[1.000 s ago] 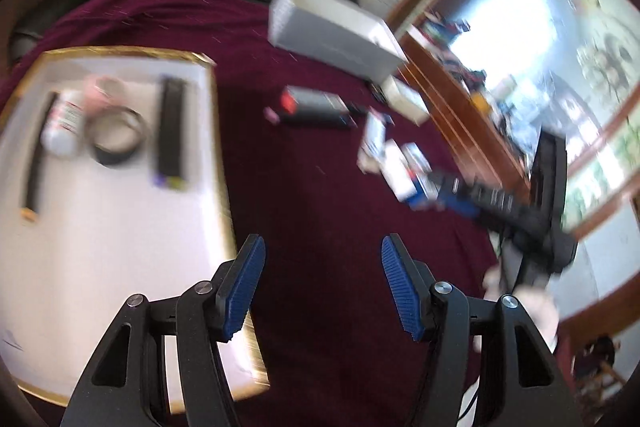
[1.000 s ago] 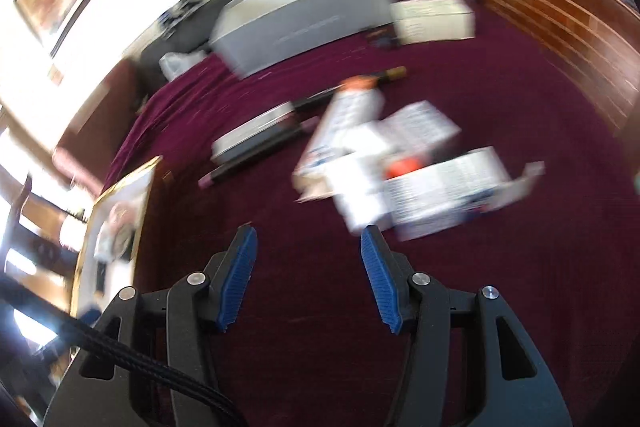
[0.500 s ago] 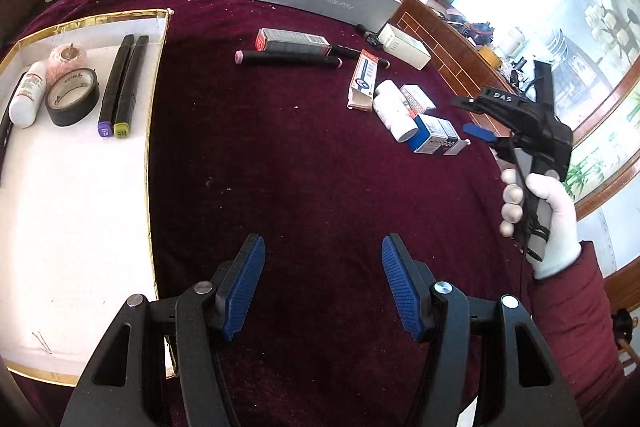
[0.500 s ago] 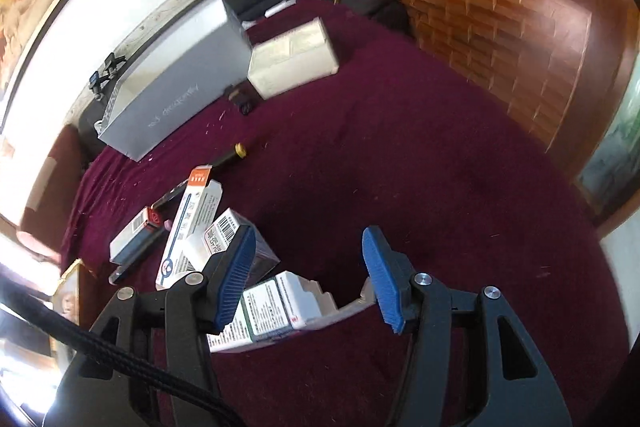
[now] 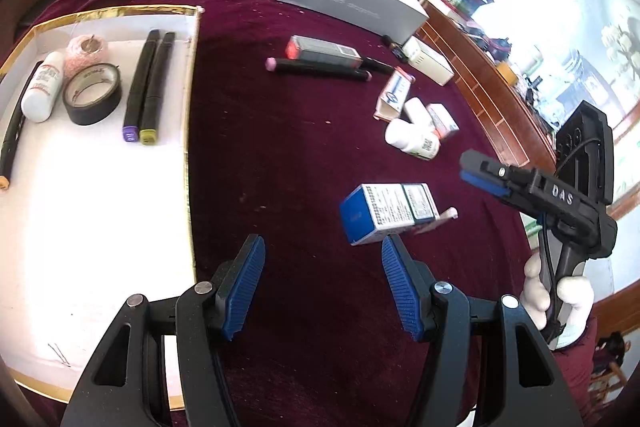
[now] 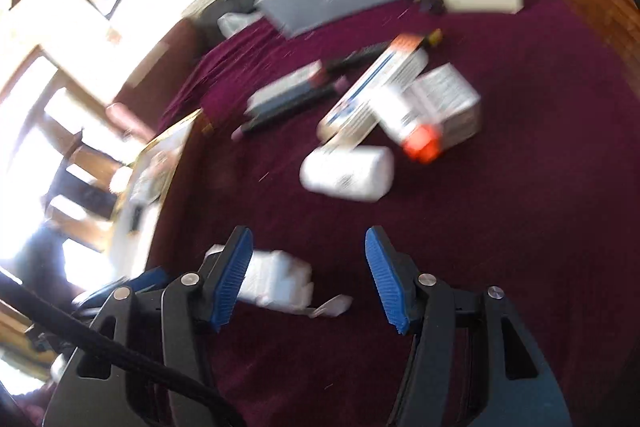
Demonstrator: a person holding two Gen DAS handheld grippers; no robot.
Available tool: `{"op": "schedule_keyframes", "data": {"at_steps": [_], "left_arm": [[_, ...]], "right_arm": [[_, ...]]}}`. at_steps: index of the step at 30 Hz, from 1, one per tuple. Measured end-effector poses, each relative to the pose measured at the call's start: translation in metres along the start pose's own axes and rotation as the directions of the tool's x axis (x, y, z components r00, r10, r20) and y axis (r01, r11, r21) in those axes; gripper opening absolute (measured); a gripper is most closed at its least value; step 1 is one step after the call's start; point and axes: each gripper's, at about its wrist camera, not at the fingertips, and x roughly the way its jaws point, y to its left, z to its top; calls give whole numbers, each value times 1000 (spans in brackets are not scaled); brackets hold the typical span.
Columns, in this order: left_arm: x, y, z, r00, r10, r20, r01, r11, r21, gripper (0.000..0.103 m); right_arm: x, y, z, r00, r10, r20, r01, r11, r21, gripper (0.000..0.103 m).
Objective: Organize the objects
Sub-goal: 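Grasp a white pill bottle with the right gripper while the left gripper approaches a blue-and-white medicine box, then grasp the blue-and-white medicine box with the left gripper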
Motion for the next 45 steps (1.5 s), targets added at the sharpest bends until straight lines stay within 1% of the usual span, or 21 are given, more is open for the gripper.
{"op": "schedule_keyframes", "data": {"at_steps": [2,5,8,10,14,17,18,19,21,23,26,27,29,31,32,34,37,39,40,42,45], "left_arm": [[0,2,-1,1000,3,2,-3,1000,-10,55],[0,2,-2,1000,7,1,-7,1000,-13,55],[0,-1,-4,1000,5,-2,-5,1000,-7,55],[0,-3,-5,1000,5,-1,-5,1000,-3,55],[-4,-3,-6,1000,-5,2,5,1000,7,55],[-8,-4,-4,1000,-18,12,17,999,33,55],[-9,-6,-3,1000,-15,16,14,998,53,55],[-8,-9,-2,1000,-10,18,9,997,74,55],[-7,-18,1,1000,9,22,-12,992,127,55],[-5,-25,4,999,24,33,-29,986,165,55],[0,-31,10,998,43,35,-49,978,204,55],[1,-35,12,998,49,37,-56,971,231,55],[6,-46,14,997,63,42,-73,950,305,55],[13,-61,14,996,73,53,-88,911,404,55],[18,-68,14,995,82,62,-101,885,455,55],[27,-81,14,993,92,74,-117,832,542,55],[40,-94,14,995,86,50,-98,760,643,55],[53,-102,11,994,110,24,-94,696,712,54],[60,-105,9,992,124,10,-92,676,731,54],[74,-110,7,989,142,-41,-63,655,753,54],[88,-123,1,984,175,-32,-84,611,787,54]], "right_arm": [[1,-7,7,1000,-8,22,7,999,45,62],[6,-20,21,996,62,59,-69,988,135,62],[13,-20,37,989,118,89,-131,979,158,62],[26,-17,47,989,128,69,-138,977,161,62],[56,-9,49,997,74,-31,-69,988,140,63],[65,5,32,984,141,-112,-131,987,93,64],[65,10,27,983,137,-122,-130,989,68,64],[65,14,23,987,107,-123,-103,994,39,64],[67,24,16,994,-8,-113,3,999,-44,64],[68,31,13,994,-54,-91,47,995,-83,62],[66,37,11,986,-156,-60,149,982,-113,33],[64,37,11,984,-168,-56,161,981,-104,31],[59,33,9,980,-195,-30,192,978,-78,31],[59,23,7,977,-213,3,213,976,-50,31],[57,14,7,980,-197,14,197,980,-26,31],[52,0,2,993,-116,35,115,993,14,31],[51,-10,-2,997,-43,59,40,998,45,31],[52,-11,-2,998,-25,62,22,998,57,31],[53,-11,-1,998,-21,64,18,998,58,31],[53,-9,-1,998,-23,65,20,998,53,31],[54,-9,0,998,-22,65,19,999,49,31]]}}
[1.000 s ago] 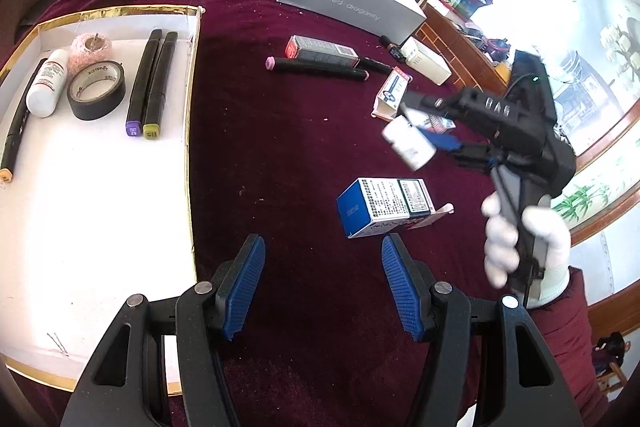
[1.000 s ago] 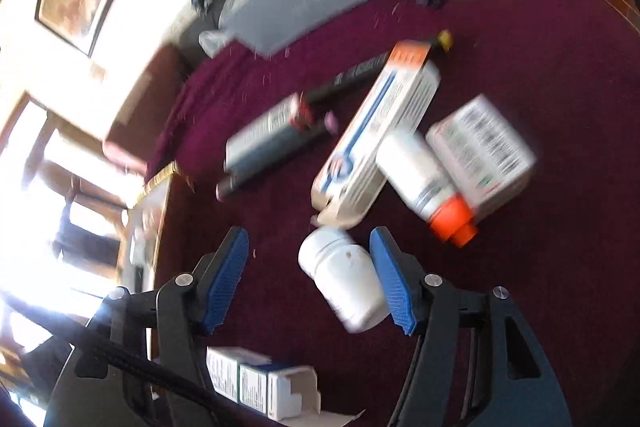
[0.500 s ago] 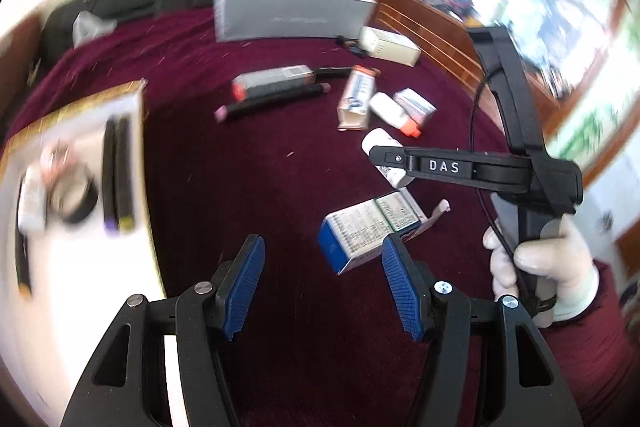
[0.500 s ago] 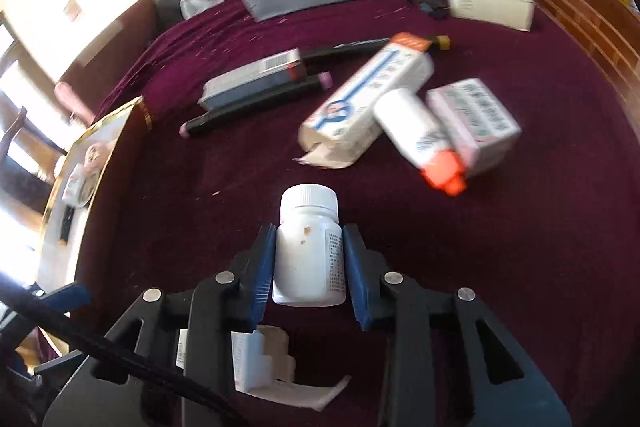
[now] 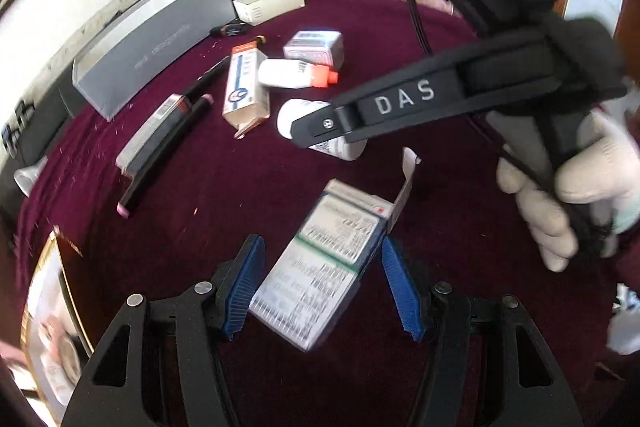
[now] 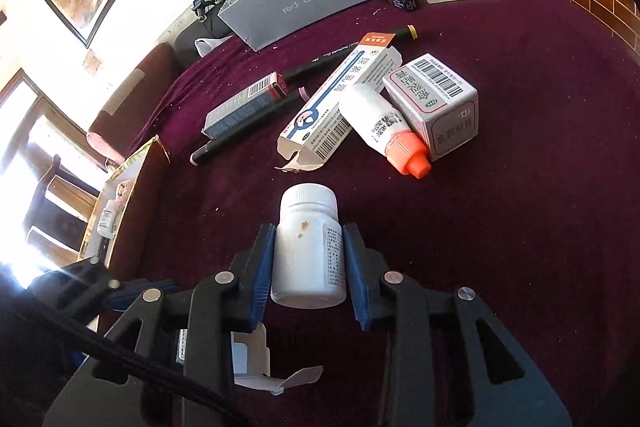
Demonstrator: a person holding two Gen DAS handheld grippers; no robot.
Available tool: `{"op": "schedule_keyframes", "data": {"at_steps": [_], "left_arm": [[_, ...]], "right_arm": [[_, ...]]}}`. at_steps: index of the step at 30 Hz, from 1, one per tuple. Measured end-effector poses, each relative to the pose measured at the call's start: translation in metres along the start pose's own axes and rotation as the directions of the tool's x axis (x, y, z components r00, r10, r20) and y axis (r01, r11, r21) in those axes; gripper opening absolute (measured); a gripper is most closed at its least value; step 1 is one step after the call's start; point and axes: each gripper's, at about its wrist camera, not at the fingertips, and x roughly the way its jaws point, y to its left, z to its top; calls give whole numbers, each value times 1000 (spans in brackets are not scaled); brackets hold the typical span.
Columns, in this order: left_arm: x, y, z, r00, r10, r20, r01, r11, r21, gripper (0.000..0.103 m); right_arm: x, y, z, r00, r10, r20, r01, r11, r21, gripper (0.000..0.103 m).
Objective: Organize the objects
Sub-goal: 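Grasp the blue-and-white medicine box with the left gripper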
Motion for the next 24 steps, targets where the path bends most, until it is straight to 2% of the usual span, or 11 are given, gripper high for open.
{"op": "schedule_keyframes", "data": {"at_steps": [4,5,6,8,13,15,18,21,23,24], "left_arm": [[12,-5,7,1000,14,-25,-16,998,-54,53],[13,-2,8,999,-7,-34,4,996,-94,45],[12,1,6,999,-35,-37,30,991,-130,29],[10,4,1,997,-60,-43,51,982,-183,29],[9,-1,-4,999,-40,-26,32,969,-247,30],[10,-1,-4,1000,-29,-6,26,961,-275,37],[9,-2,-7,1000,-6,15,10,950,-313,40],[4,-1,-12,1000,-4,24,12,937,-348,39],[-4,3,-19,999,-23,39,36,924,-381,29],[-8,5,-22,999,-28,45,44,917,-397,29]], "right_arm": [[-2,-4,-1,1000,19,-2,-19,1000,14,31],[-3,-5,-2,1000,23,-2,-23,1000,17,31],[-3,-5,-2,1000,25,-3,-25,1000,19,31],[-4,-6,-2,1000,31,-3,-30,999,22,31],[-3,-7,-2,999,37,-3,-36,999,27,31],[-3,-8,-2,999,42,-3,-42,999,32,31],[-4,-12,-1,998,60,-1,-60,997,48,31],[-4,-15,-1,997,77,0,-77,995,62,31],[-4,-15,-1,997,79,1,-79,995,62,31],[-4,-14,-1,997,77,2,-77,995,60,31]]}}
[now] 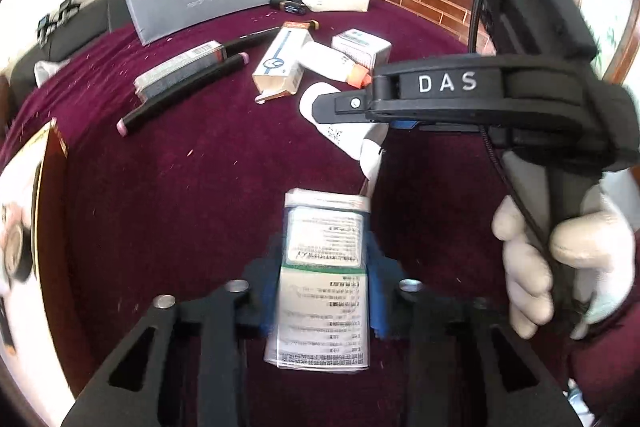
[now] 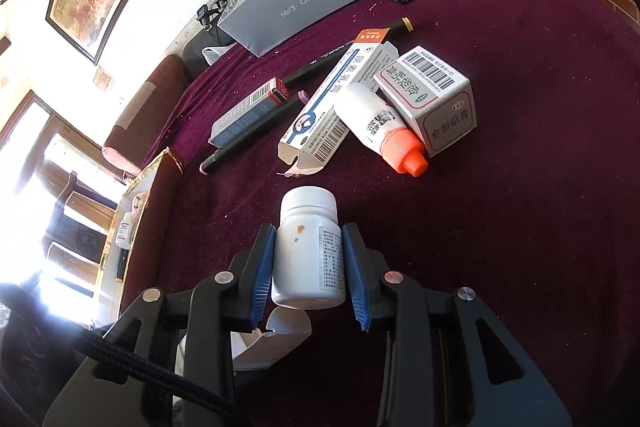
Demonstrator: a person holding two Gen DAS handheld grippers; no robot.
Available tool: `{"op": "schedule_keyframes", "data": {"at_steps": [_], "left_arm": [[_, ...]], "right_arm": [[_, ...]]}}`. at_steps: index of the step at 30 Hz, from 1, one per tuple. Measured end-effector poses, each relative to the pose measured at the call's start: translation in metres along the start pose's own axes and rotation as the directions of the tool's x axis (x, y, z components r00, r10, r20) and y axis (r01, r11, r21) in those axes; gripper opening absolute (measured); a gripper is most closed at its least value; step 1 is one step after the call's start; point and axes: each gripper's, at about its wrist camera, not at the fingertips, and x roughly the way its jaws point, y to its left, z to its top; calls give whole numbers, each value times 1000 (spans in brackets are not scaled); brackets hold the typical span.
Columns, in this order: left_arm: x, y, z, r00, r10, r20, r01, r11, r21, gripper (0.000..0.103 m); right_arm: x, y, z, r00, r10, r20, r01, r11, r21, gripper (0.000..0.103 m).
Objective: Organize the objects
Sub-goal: 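Grasp the blue-and-white medicine box with the left gripper, then carry the medicine box and pill bottle over the tray with both grippers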
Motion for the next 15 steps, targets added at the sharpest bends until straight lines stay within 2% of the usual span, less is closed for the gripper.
{"op": "schedule_keyframes", "data": {"at_steps": [9,12,15], "left_arm": [[-65,27,-21,990,-15,139,32,992,-121,29],[-86,38,-31,985,-7,172,32,989,-147,29],[-105,55,-43,979,28,203,8,985,-174,29]], "right_arm": [[0,3,-1,1000,-12,6,12,1000,-12,31],[2,12,-1,998,-64,9,65,996,-55,31],[6,30,-3,984,-180,-1,178,976,-124,31]]}}
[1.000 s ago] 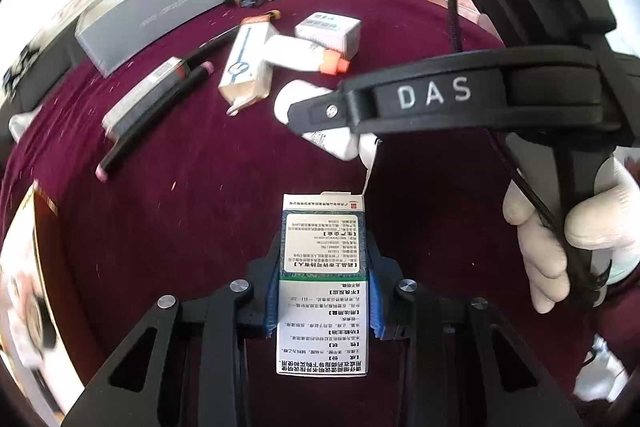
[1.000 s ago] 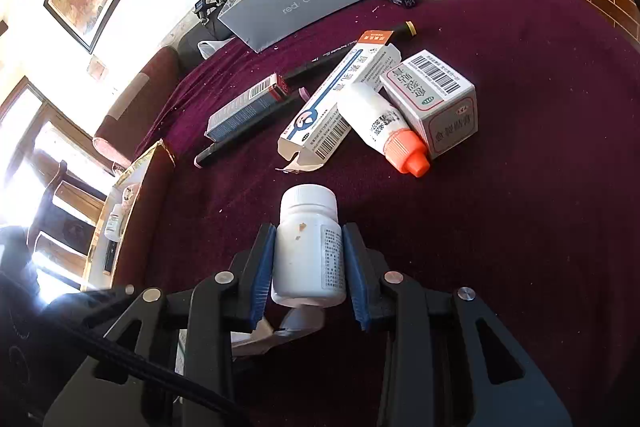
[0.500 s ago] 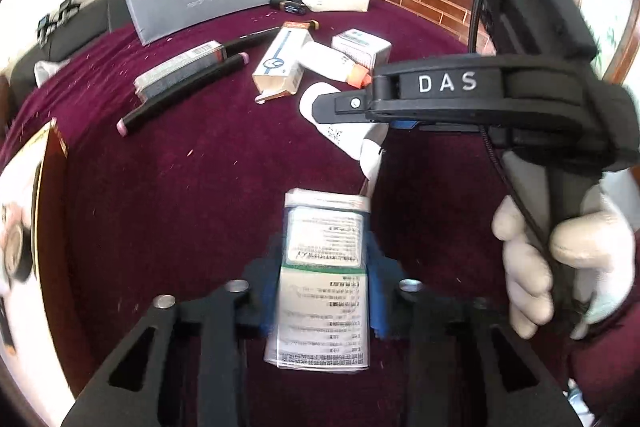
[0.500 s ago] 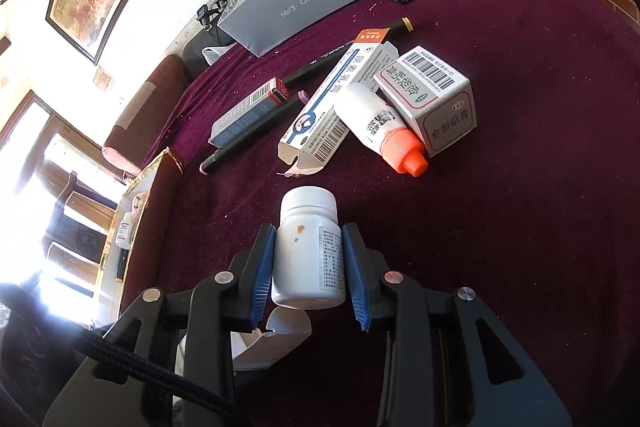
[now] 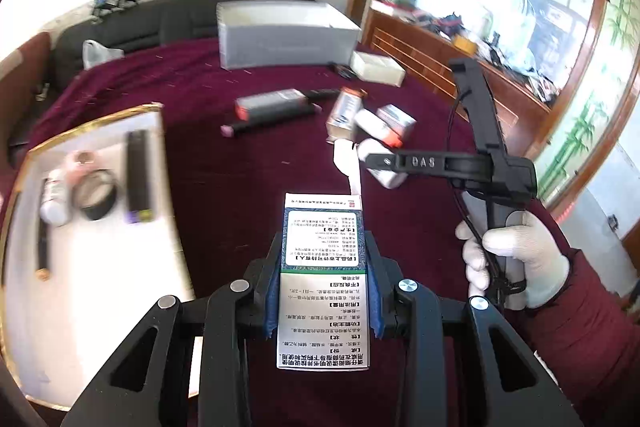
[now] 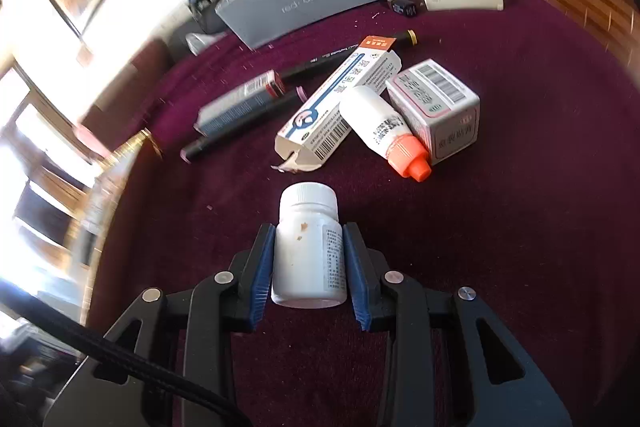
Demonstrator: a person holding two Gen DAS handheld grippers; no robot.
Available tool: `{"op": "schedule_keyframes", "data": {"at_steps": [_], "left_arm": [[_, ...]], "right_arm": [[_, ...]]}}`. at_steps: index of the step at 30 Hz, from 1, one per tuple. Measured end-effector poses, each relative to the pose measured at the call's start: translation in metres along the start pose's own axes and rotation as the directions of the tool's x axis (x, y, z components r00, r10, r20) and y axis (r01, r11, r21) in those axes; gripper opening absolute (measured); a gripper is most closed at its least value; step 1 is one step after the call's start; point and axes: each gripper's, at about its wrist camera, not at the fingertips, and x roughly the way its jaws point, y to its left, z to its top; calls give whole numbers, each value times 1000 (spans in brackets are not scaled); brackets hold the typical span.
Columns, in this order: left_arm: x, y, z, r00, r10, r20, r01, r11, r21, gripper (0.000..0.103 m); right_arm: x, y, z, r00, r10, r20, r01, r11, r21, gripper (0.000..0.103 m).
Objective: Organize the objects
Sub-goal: 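Carry the medicine box and pill bottle over the tray with both grippers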
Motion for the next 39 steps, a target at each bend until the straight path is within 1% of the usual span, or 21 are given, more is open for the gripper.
{"op": "schedule_keyframes", "data": {"at_steps": [1,3,5,6,7,10,13,15,18,21,25,28,32,35,39], "left_arm": [[-6,7,-2,1000,2,7,-2,1000,-16,29],[-15,25,-5,1000,7,16,-7,999,-54,30],[-22,41,-9,999,23,26,-21,996,-86,30],[-24,49,-11,999,30,30,-27,994,-104,30],[-28,58,-13,999,36,36,-32,992,-121,30],[-36,81,-20,996,68,57,-58,985,-162,30],[-44,106,-26,992,106,71,-90,975,-204,30],[-49,126,-30,988,135,71,-114,963,-242,30],[-53,152,-34,982,179,65,-153,944,-293,30],[-54,174,-38,975,216,47,-189,925,-329,30],[-49,197,-45,975,222,13,-200,901,-384,30],[-46,212,-52,974,227,-21,-215,884,-415,30],[-41,227,-52,968,240,-70,-247,878,-409,30],[-33,233,-46,956,271,-115,-295,878,-377,30],[-21,245,-38,940,286,-188,-336,876,-345,30]], "right_arm": [[1,6,1,999,-39,-10,39,999,-21,31],[5,19,2,991,-133,-29,131,989,-70,31],[9,32,2,976,-214,-37,208,971,-120,31],[10,36,1,970,-240,-37,233,963,-133,31],[9,38,-1,968,-249,-38,242,961,-135,31],[1,39,-3,971,-236,-39,230,967,-113,31],[-12,43,-4,980,-194,-30,191,978,-89,31],[-24,50,-2,989,-146,-20,144,987,-71,31],[-39,67,0,999,-53,-9,52,997,-57,31],[-43,97,3,999,47,-22,-48,996,-79,31],[-32,139,0,986,150,-78,-158,981,-112,31],[-12,170,-4,964,225,-143,-241,964,-112,31],[18,211,-16,945,250,-212,-284,947,-150,32],[42,236,-22,932,254,-260,-304,937,-172,32],[66,261,-30,920,240,-310,-308,931,-195,32]]}}
